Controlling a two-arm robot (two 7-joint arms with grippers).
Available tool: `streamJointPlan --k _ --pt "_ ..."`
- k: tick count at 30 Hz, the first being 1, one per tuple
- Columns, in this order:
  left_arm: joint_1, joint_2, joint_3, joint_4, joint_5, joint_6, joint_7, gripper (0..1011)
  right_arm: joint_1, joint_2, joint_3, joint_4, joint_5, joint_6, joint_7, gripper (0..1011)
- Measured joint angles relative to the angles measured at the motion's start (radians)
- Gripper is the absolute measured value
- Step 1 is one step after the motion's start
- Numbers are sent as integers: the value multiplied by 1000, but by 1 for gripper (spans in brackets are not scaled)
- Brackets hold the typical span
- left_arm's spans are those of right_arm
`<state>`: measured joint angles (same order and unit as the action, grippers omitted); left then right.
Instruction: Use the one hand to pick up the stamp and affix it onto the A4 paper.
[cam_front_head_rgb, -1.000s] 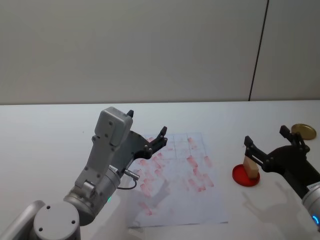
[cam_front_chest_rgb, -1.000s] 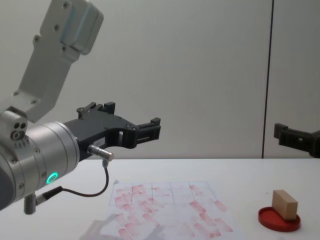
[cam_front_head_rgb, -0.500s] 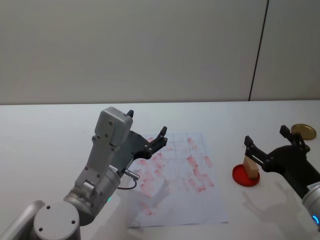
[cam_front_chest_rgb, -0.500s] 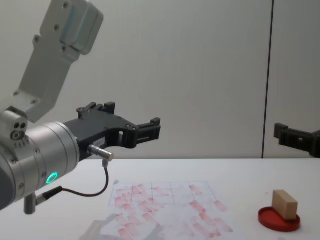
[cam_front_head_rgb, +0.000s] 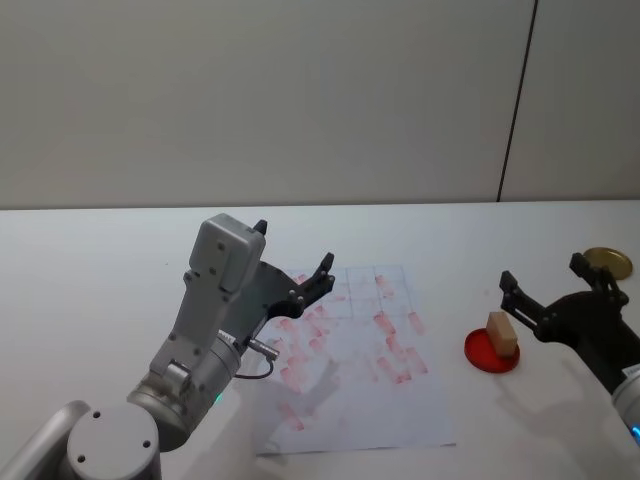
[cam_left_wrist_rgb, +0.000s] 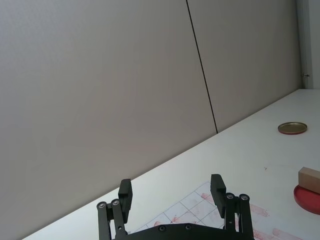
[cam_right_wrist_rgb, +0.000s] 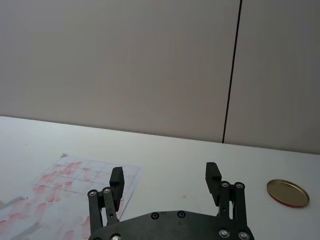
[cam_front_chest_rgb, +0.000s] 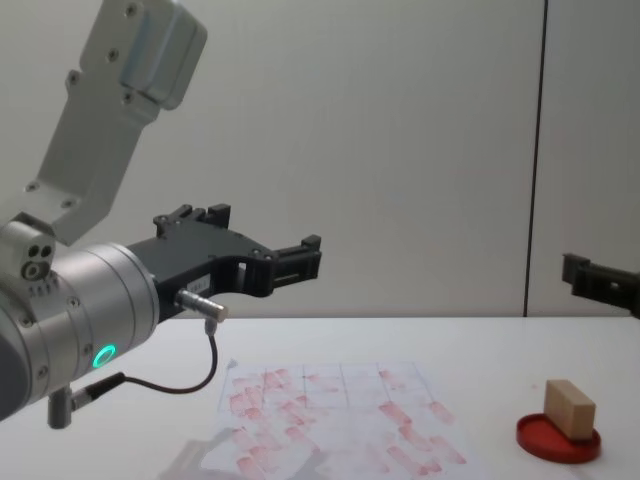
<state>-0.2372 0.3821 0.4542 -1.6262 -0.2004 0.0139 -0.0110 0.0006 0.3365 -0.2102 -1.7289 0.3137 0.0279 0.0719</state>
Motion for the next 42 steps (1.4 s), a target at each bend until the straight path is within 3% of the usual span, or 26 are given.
streamJointPlan --k 11,20,42 --pt "0 0 0 0 0 0 0 993 3 5 13 25 4 40 -25 1001" --pt "0 0 0 0 0 0 0 993 14 0 12 50 -21 86 -28 1001" --pt "0 0 0 0 0 0 0 993 92 -77 -30 188 -72 182 -2 1001"
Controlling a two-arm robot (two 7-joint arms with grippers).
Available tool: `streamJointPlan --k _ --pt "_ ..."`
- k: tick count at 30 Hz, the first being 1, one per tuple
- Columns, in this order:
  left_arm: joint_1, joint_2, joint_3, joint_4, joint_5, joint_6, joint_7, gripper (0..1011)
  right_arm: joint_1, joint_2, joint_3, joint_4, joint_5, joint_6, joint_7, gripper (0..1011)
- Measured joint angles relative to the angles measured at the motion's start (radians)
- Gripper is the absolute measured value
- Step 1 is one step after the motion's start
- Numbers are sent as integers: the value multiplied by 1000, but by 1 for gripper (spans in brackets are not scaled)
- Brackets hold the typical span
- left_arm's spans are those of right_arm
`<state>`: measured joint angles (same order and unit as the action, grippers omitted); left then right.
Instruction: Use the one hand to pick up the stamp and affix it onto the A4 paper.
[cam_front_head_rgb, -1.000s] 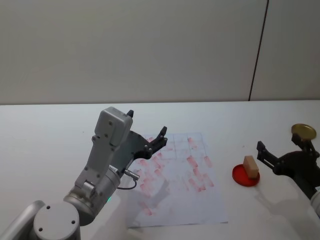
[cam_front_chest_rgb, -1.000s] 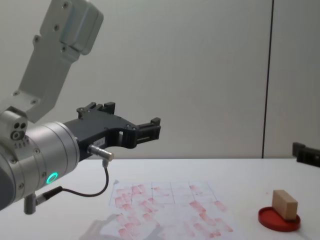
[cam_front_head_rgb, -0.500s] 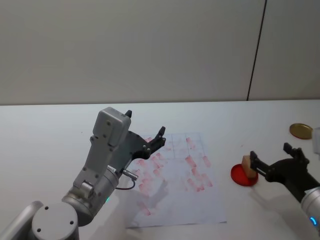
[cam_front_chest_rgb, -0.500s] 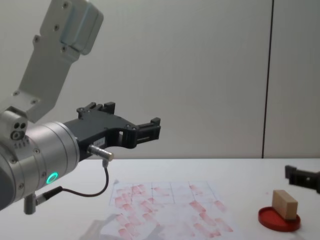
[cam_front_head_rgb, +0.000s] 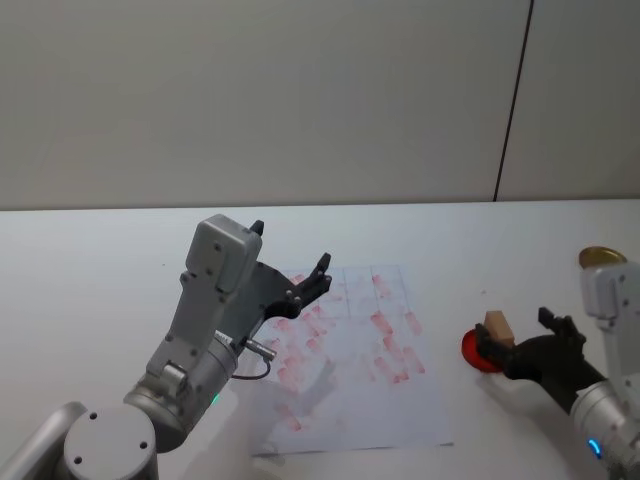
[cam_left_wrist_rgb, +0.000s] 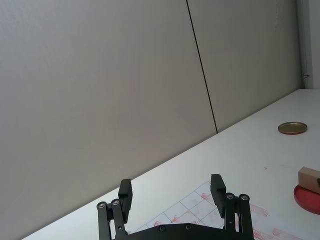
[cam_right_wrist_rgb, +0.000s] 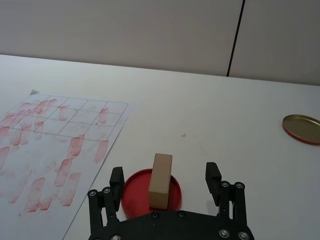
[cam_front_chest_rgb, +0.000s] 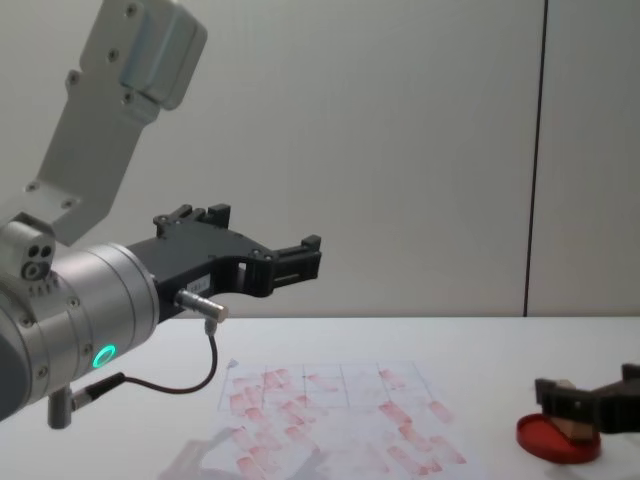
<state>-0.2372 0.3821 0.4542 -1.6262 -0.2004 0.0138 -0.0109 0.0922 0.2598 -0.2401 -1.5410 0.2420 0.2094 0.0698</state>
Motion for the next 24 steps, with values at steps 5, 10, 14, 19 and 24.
streamJointPlan --k 5,10,14,19,24 --pt "0 0 0 0 0 0 0 993 14 -13 -4 28 0 5 4 1001" --pt "0 0 0 0 0 0 0 993 29 -27 -9 59 3 7 8 976" --pt "0 0 0 0 0 0 0 993 37 -34 -10 77 6 6 10 891" --pt "0 0 0 0 0 0 0 993 44 -40 -11 91 9 -2 10 770" --pt "0 0 0 0 0 0 0 993 48 -44 -11 101 9 -12 9 617"
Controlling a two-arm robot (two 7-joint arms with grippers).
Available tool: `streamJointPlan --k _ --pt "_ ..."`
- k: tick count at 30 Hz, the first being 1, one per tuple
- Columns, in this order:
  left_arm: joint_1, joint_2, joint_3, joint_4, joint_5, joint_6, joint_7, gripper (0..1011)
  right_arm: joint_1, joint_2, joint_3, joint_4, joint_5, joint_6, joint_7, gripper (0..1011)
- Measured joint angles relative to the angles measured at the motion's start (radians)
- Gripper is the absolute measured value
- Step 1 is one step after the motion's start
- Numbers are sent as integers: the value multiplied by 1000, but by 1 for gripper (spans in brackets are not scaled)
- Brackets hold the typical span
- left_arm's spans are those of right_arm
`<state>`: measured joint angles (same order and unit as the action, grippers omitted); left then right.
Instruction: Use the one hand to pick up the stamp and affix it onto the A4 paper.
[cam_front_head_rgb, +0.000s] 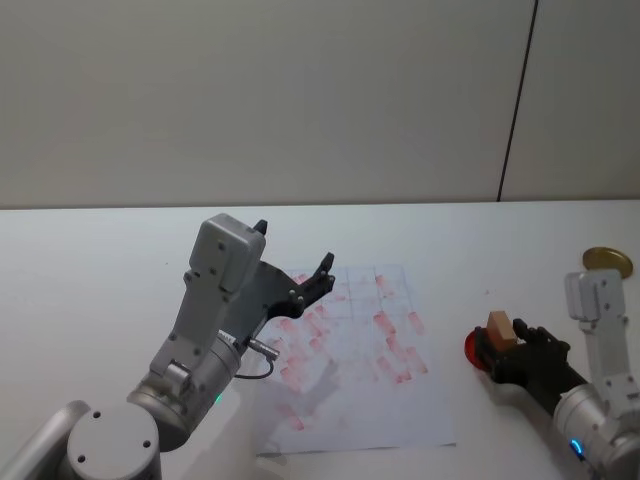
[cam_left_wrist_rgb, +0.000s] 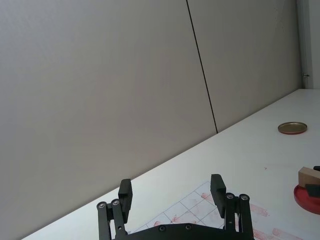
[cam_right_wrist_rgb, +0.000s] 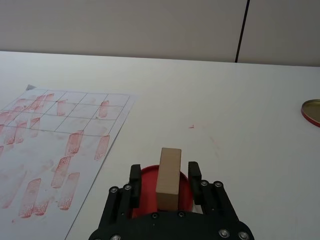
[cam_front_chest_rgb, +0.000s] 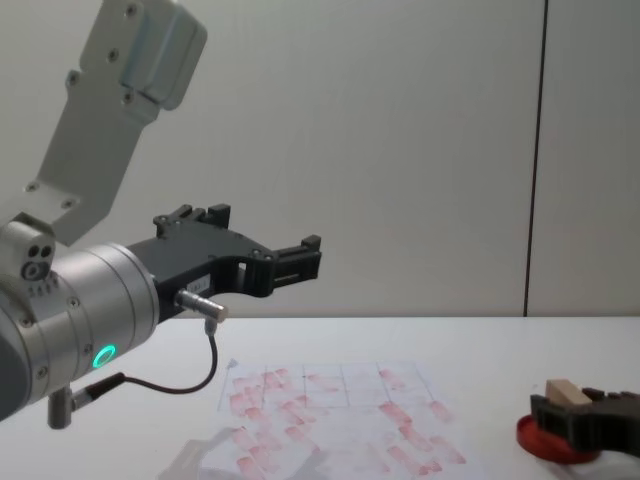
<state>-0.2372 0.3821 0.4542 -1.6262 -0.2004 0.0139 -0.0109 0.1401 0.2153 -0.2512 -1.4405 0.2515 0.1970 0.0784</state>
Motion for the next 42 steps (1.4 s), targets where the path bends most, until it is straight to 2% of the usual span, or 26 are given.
streamJointPlan --k 2,4,8,13,24,32,42 --pt "0 0 0 0 0 0 0 993 1 -1 1 2 0 -5 -3 538" --pt "0 0 0 0 0 0 0 993 1 -1 1 3 0 -8 -5 503" --pt "0 0 0 0 0 0 0 993 1 -1 4 4 0 -16 -11 336" --pt "0 0 0 0 0 0 0 993 1 -2 6 4 -2 -22 -14 217" --pt "0 0 0 0 0 0 0 993 -3 -2 3 -8 -28 -54 5 217" --pt "0 0 0 0 0 0 0 993 -5 -2 -7 -28 -47 -71 62 217" --pt "0 0 0 0 0 0 0 993 -4 -9 -32 -50 -75 -76 175 217"
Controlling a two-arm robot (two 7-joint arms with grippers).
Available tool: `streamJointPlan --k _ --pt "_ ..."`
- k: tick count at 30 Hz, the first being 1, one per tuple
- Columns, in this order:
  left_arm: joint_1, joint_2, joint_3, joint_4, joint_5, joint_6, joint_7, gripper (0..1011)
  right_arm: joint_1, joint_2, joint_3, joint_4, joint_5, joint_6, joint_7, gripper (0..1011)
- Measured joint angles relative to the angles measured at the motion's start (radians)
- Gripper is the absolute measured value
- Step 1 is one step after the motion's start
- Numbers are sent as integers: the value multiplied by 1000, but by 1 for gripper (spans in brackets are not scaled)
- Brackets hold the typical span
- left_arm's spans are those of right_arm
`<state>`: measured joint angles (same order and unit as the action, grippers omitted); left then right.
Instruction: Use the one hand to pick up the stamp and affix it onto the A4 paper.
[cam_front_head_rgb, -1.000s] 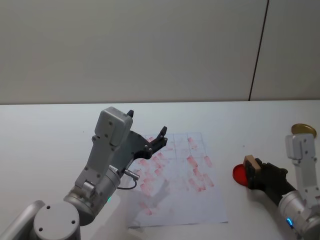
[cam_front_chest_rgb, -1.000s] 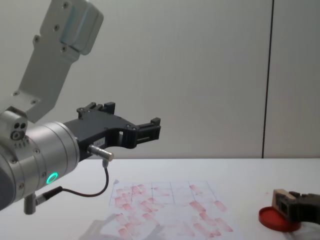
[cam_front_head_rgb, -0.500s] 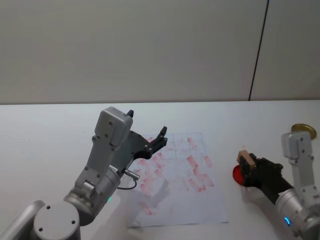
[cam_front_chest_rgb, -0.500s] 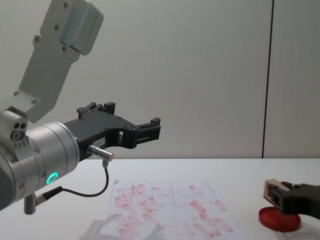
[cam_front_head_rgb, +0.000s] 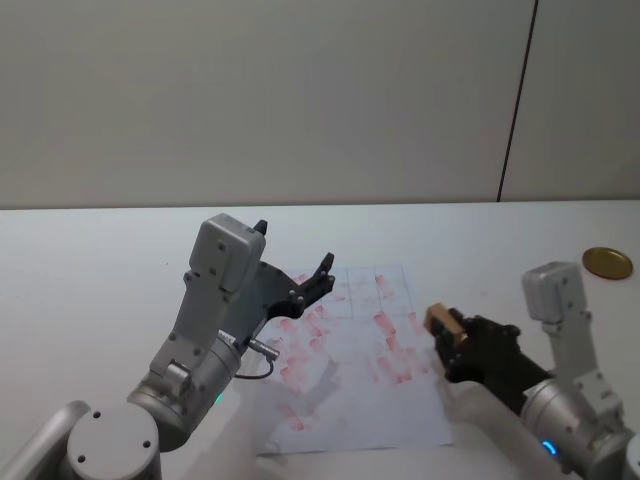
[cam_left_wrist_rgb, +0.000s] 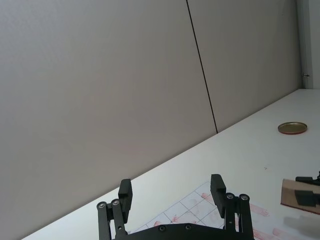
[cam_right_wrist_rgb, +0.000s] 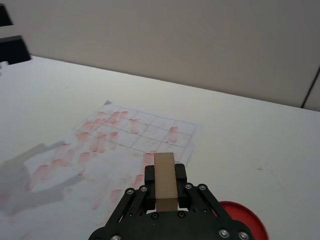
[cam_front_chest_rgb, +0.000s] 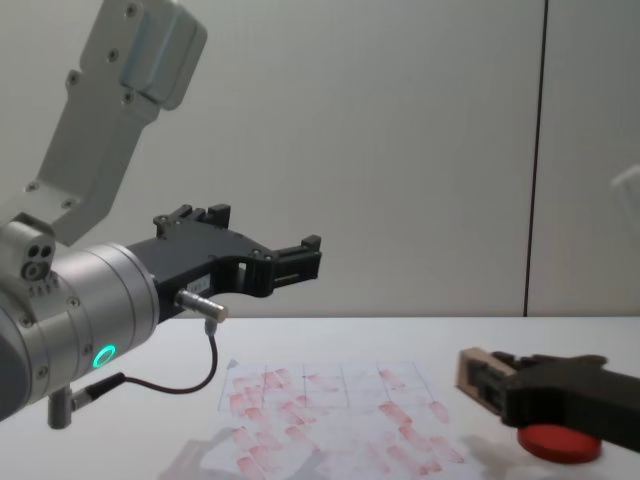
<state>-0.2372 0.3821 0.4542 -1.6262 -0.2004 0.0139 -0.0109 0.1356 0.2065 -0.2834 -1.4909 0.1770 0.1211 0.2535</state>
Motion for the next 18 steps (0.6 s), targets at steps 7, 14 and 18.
streamJointPlan --k 7,14,18 --pt "0 0 0 0 0 0 0 993 1 -7 -22 -9 -23 2 77 217" --pt "0 0 0 0 0 0 0 993 -5 -12 -49 -19 -45 11 155 217" --pt "0 0 0 0 0 0 0 993 -12 -14 -63 -22 -56 18 192 217"
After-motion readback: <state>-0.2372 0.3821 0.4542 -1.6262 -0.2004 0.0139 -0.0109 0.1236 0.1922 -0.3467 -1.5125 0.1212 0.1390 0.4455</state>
